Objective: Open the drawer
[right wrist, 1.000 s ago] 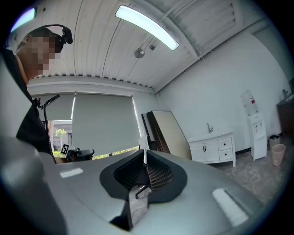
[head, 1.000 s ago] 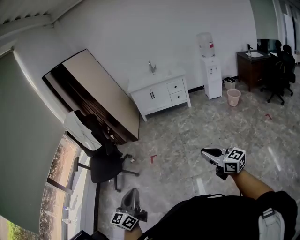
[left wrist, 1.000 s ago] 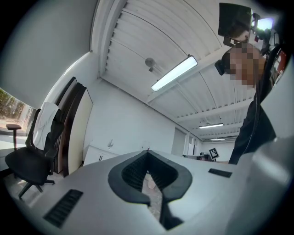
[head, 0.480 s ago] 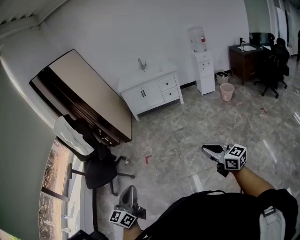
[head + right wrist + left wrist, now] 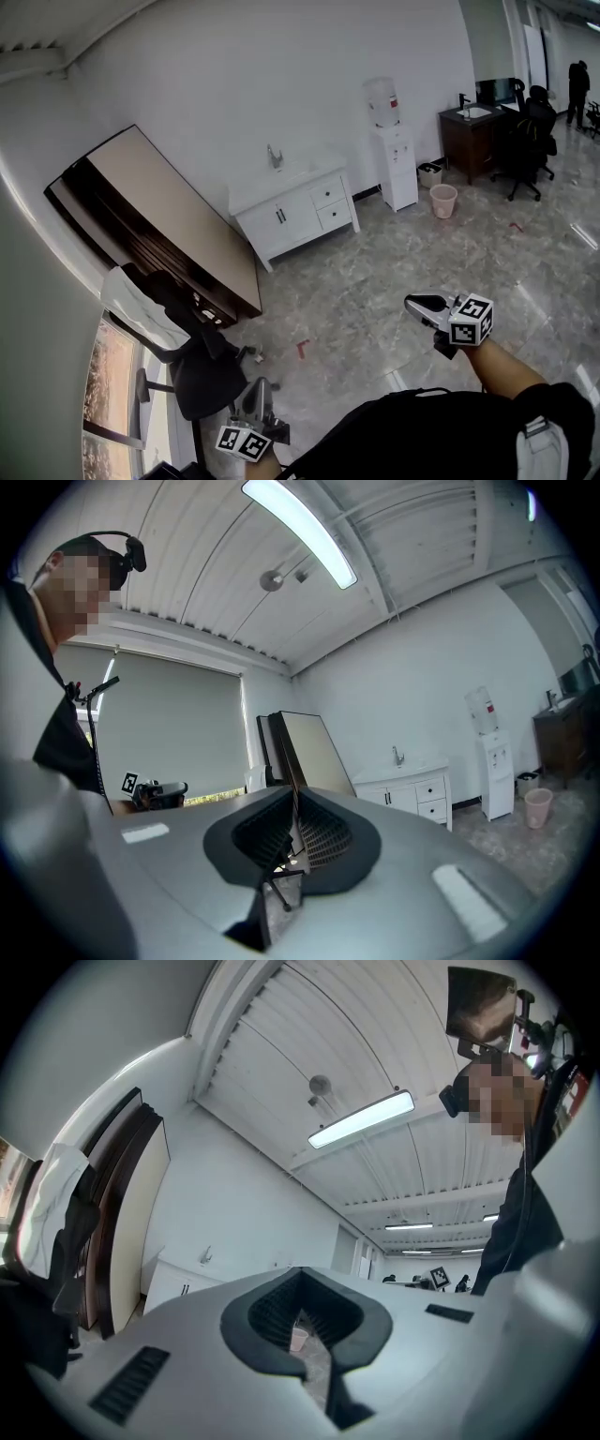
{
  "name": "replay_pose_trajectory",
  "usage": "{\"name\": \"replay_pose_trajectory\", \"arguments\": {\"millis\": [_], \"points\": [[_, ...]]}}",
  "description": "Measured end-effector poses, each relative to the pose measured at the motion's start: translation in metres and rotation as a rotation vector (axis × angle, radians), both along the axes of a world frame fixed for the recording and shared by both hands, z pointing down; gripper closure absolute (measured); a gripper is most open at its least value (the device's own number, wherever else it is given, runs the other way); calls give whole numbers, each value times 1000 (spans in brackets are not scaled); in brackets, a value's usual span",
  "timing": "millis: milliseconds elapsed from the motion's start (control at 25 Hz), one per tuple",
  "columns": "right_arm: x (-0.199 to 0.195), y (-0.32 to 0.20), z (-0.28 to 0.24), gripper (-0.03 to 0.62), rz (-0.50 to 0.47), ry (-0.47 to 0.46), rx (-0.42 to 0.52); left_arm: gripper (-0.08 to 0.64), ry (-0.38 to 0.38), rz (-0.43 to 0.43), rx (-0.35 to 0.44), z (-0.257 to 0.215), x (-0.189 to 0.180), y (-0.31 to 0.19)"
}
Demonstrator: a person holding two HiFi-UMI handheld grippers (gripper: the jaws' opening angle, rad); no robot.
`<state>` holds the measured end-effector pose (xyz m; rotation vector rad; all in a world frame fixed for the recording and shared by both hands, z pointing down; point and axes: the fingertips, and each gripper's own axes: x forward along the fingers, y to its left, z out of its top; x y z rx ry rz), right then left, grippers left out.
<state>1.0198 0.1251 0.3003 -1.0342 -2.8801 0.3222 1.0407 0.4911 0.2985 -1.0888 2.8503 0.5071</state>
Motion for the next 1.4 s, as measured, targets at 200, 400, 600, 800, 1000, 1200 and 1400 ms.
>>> {"name": "replay_pose_trajectory", "arguments": {"millis": [200,400,600,800,1000,1200,1400], "points": [[-27,42,1,588,29,-3,6,568,21,29,-2,13,-31,42],[-44,55,13,588,40,20,12,568,43,48,-8,26,-53,53],[-69,50,25,589,35,41,-8,568,60,41,-13,32,-78,48],[-110,22,28,588,-11,34,-21,568,52,9,-36,28,-108,15],[-169,-30,25,588,-72,27,-16,568,41,-70,-29,21,-142,-36],[-219,-78,18,588,-144,0,-6,568,32,-111,-1,20,-175,-100],[-249,-116,22,588,-166,16,-8,569,43,-120,-40,20,-193,-143]]}}
